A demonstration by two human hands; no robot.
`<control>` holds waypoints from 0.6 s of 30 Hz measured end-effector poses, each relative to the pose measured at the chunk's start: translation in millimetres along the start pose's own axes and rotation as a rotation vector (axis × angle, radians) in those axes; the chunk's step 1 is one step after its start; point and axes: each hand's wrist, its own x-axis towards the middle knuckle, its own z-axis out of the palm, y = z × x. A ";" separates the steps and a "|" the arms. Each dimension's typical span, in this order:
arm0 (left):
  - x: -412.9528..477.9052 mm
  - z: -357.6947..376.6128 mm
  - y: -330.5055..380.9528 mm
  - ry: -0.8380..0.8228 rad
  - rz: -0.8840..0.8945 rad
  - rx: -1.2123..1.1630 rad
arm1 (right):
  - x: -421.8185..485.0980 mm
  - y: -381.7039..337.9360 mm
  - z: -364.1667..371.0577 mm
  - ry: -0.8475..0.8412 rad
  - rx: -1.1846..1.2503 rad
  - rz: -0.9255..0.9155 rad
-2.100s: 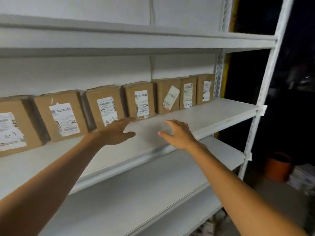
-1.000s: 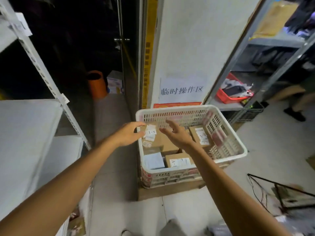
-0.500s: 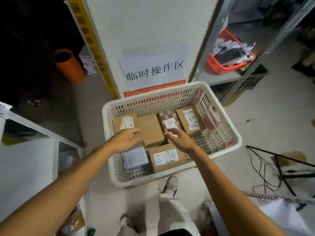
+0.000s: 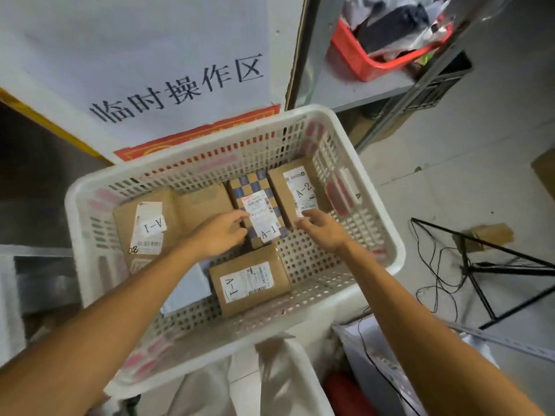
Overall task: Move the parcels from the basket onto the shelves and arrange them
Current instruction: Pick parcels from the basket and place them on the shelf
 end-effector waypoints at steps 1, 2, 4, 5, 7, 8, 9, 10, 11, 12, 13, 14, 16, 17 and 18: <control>16.2 5.6 -1.8 -0.009 0.009 0.004 | 12.4 5.8 -2.1 0.006 0.012 0.016; 32.3 12.3 -4.6 -0.014 0.015 0.004 | 24.8 11.5 -2.5 0.014 0.015 0.026; 67.3 27.3 -11.8 -0.010 0.037 0.009 | 52.3 22.8 -0.3 0.039 -0.027 0.031; 82.8 35.2 -16.1 0.000 0.048 0.011 | 66.7 28.6 2.3 0.045 -0.074 0.031; 112.7 48.5 -24.6 0.014 0.077 0.031 | 96.4 39.0 7.5 0.082 -0.191 0.020; 124.9 54.4 -29.3 0.020 0.090 0.052 | 110.8 43.5 10.7 0.104 -0.256 0.010; 134.6 59.2 -33.7 0.025 0.094 0.075 | 124.3 47.3 13.8 0.124 -0.313 0.005; 141.9 63.2 -38.1 0.025 0.089 0.089 | 136.2 50.4 17.2 0.139 -0.361 0.006; 147.6 66.7 -41.6 0.024 0.086 0.100 | 146.6 53.4 21.3 0.153 -0.400 0.011; 152.4 69.9 -44.6 0.024 0.089 0.114 | 155.4 56.6 25.8 0.165 -0.432 0.019; 156.1 72.9 -46.4 0.027 0.098 0.135 | 162.4 59.1 30.8 0.171 -0.457 0.034; 159.5 75.8 -47.2 0.034 0.109 0.151 | 168.1 61.5 35.6 0.172 -0.486 0.057; 165.5 81.3 -47.1 0.064 0.137 0.162 | 176.6 66.8 44.6 0.182 -0.584 0.093; 168.9 83.4 -46.9 0.078 0.156 0.177 | 180.2 69.3 48.5 0.205 -0.632 0.095; 172.3 84.8 -47.0 0.086 0.170 0.204 | 183.4 71.2 51.4 0.234 -0.659 0.094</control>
